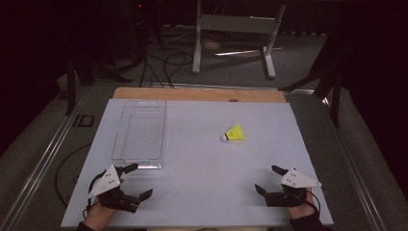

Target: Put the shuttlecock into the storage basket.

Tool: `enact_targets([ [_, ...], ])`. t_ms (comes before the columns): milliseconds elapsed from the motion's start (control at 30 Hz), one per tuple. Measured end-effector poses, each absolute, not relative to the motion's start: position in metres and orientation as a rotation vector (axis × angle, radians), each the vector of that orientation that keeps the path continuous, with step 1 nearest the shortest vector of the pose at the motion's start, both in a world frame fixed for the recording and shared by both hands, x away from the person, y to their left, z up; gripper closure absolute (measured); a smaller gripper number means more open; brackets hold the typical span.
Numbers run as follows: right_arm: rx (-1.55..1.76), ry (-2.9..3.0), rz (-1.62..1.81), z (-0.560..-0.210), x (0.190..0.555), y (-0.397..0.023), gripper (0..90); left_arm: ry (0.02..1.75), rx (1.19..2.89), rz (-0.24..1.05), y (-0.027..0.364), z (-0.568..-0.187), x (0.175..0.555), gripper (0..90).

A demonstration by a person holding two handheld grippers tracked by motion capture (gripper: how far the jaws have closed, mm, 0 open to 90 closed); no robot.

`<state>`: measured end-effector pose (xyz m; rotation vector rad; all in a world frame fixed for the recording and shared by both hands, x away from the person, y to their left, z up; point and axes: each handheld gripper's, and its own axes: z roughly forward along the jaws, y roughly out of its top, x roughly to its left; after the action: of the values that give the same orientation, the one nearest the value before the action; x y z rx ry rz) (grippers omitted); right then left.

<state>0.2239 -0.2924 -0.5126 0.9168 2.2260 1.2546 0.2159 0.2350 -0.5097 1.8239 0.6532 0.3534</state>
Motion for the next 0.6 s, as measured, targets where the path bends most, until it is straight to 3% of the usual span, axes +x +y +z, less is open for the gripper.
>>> enact_targets([
  [600,0.904,2.218,1.273,-0.508,0.221,-0.289,8.1,0.612,1.863,0.327,0.228,-0.497,0.218,0.1],
])
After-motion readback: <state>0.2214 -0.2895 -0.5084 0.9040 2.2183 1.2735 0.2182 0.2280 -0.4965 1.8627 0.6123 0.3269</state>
